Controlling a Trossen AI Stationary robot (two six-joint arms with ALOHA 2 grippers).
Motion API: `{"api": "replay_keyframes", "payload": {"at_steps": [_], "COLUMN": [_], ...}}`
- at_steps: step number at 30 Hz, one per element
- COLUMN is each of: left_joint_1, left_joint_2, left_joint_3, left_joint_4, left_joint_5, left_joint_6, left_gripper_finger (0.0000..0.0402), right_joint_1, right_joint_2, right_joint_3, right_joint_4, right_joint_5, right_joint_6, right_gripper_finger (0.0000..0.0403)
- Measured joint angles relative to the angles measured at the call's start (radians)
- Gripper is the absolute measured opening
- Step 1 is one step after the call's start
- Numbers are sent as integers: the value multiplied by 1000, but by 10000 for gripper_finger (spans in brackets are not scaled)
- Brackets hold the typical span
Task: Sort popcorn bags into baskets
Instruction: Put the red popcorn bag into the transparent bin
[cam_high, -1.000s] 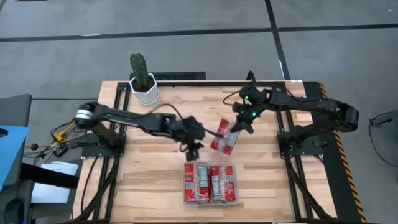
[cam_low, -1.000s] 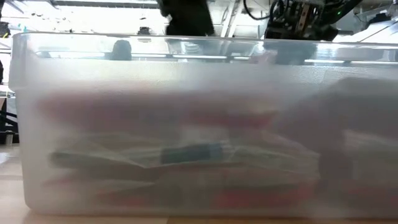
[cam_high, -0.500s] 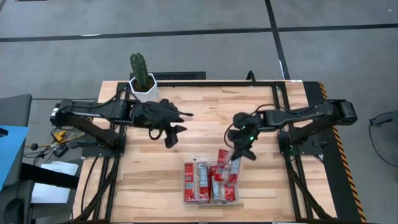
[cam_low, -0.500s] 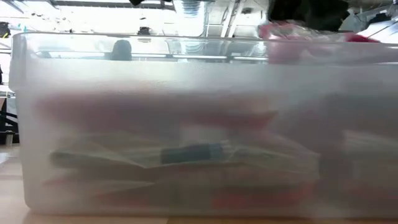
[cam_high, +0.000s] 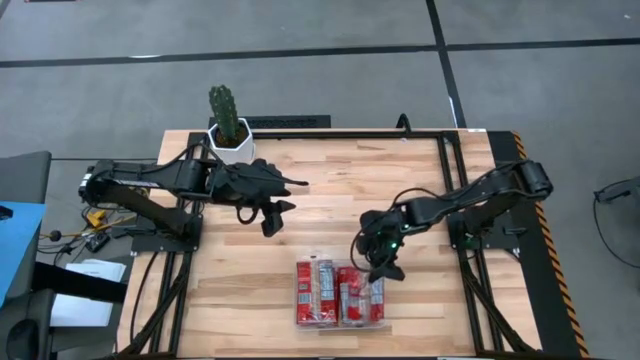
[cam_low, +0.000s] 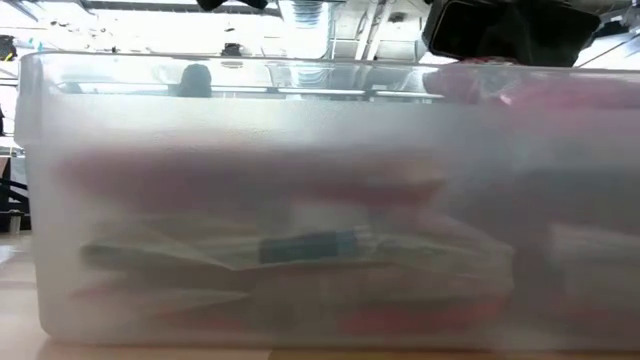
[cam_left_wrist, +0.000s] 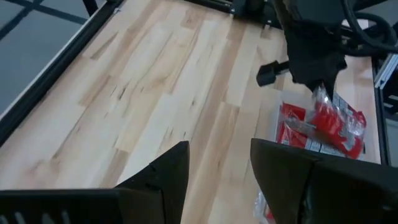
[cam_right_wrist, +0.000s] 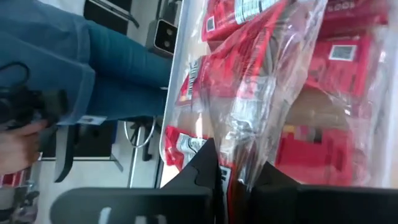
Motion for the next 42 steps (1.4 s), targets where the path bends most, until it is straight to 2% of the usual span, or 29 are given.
{"api": "replay_keyframes", "payload": {"at_steps": [16, 24, 32, 36, 42], "left_joint_1": [0, 0, 0, 0, 0], "left_joint_2": [0, 0, 0, 0, 1], "left_joint_3": [0, 0, 0, 0, 0], "left_joint_4": [-8, -30, -32, -33, 13], "left_joint_5": [0, 9, 20, 19, 28], "left_joint_6": [21, 32, 36, 43, 27], "left_gripper_finger": [157, 157, 157, 157, 157], "right_joint_1": [5, -1, -55, -93, -194], "right_joint_2": [73, 91, 58, 35, -64], "right_joint_3": [-1, 9, 60, 103, 182], "right_joint_4": [72, 77, -33, -145, -258], "right_joint_5": [16, 28, 28, 26, 9], "right_joint_6": [-12, -10, 0, -33, -79], "right_gripper_finger": [59, 138, 215, 227, 222]}}
